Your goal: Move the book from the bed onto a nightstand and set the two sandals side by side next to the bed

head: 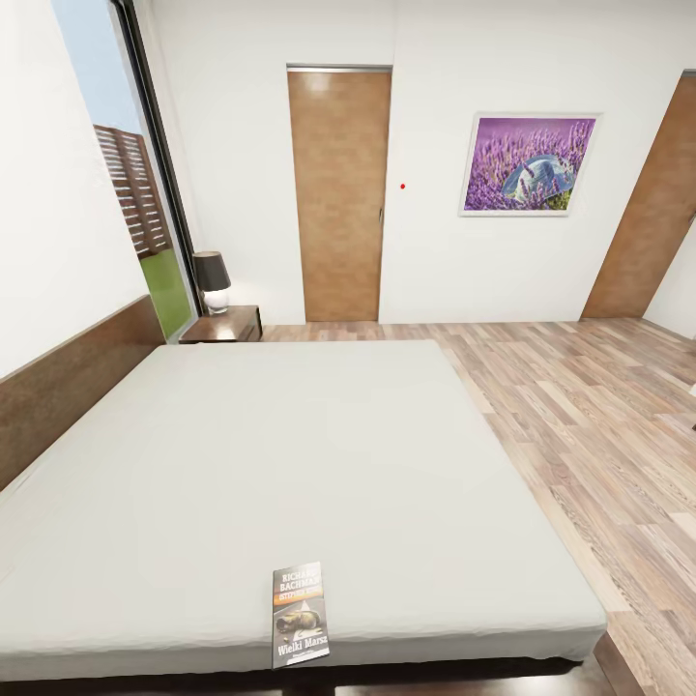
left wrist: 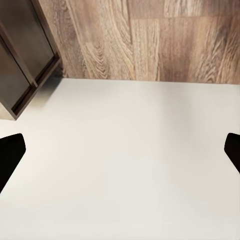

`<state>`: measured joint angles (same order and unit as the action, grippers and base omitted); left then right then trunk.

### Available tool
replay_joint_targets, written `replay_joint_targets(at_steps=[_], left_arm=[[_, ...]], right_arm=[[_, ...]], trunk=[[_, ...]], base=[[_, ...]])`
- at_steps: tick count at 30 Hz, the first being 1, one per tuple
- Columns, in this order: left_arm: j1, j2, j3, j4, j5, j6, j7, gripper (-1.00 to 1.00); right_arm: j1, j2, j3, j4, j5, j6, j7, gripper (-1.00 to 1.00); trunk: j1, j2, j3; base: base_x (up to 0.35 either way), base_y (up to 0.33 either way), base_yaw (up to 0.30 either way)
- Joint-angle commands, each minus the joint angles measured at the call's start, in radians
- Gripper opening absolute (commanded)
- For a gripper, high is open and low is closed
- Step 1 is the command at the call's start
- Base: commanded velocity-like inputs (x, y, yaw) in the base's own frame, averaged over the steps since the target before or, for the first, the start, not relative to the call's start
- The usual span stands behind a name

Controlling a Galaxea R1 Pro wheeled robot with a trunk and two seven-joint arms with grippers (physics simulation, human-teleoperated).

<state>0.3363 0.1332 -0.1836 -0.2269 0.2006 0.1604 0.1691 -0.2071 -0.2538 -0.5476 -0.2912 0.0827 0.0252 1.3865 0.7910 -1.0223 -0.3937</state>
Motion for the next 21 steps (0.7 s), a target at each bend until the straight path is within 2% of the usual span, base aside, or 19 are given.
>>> replay_joint_targets(at_steps=[1, 21], left_arm=[[0.001, 0.001, -0.009, -0.005, 0.010, 0.008, 0.006, 1.00], [0.001, 0.000, -0.008, -0.006, 0.010, 0.011, 0.006, 1.00]], right_arm=[[-0.001, 0.003, -0.008, 0.000, 0.009, 0.002, 0.004, 1.00], [-0.002, 0.013, -0.005, -0.002, 0.009, -0.044, 0.017, 1.00]], trunk=[[0.000, -0.001, -0.001], [0.000, -0.001, -0.001]], base=[[0.000, 0.000, 0.000], [0.000, 0.000, 0.000]])
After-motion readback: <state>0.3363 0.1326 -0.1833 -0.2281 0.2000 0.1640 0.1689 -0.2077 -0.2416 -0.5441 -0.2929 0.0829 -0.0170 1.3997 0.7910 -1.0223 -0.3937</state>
